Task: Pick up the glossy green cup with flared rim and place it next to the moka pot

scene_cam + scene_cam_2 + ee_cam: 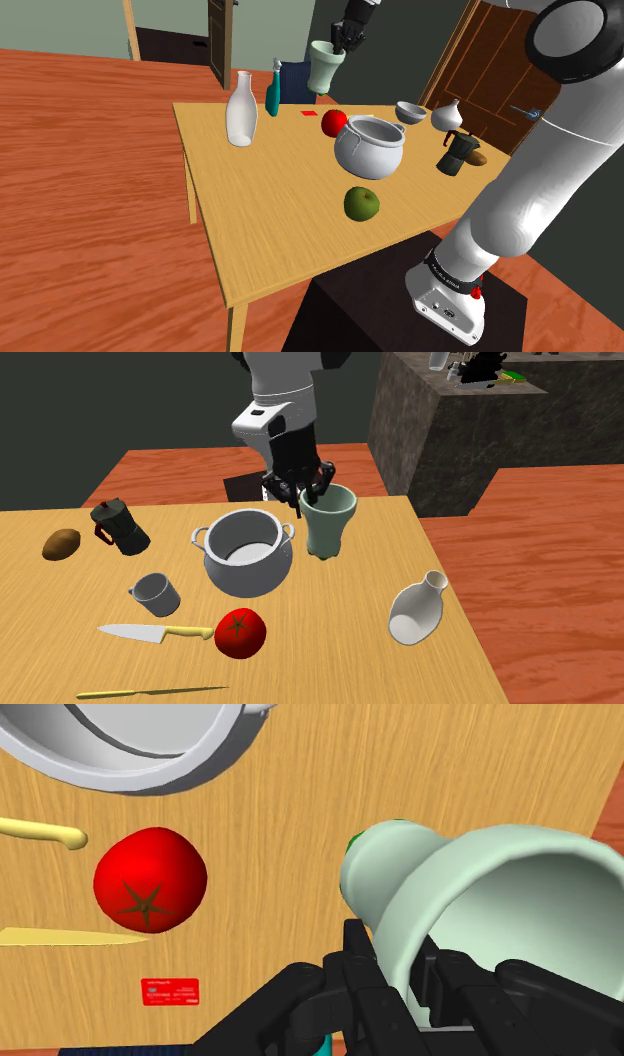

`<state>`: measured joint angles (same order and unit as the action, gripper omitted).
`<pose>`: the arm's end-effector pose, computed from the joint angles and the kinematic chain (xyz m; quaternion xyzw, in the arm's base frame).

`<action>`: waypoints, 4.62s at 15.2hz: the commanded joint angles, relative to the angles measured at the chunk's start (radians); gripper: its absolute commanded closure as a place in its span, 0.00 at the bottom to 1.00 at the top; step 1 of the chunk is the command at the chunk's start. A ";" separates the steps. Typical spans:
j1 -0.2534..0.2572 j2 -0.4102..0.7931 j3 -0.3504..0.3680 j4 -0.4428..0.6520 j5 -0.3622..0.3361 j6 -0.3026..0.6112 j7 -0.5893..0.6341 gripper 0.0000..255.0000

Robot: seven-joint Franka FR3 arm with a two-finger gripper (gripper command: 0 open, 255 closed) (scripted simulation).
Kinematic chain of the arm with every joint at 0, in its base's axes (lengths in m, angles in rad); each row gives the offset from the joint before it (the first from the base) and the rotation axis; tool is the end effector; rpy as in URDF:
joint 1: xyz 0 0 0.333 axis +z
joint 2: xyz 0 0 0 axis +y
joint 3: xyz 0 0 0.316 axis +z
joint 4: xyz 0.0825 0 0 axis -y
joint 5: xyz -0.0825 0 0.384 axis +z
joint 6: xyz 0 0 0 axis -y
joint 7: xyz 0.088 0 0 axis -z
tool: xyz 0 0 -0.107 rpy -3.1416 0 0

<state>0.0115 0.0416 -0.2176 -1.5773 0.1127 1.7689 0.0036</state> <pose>0.5760 -0.1076 0.6176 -0.9897 0.1106 -0.0801 0.0436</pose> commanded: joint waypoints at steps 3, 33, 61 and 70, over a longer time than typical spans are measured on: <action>-0.003 0.012 -0.002 0.067 0.002 -0.055 0.002 1.00; -0.243 -0.695 -0.277 -0.509 -0.248 -0.180 -0.435 1.00; -0.349 -0.801 -0.622 -0.504 -0.470 -0.218 -0.821 1.00; -0.367 -0.825 -0.661 -0.628 -0.507 -0.113 -0.820 1.00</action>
<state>-0.3551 -0.7824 -0.8720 -2.1922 -0.3899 1.6420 -0.8155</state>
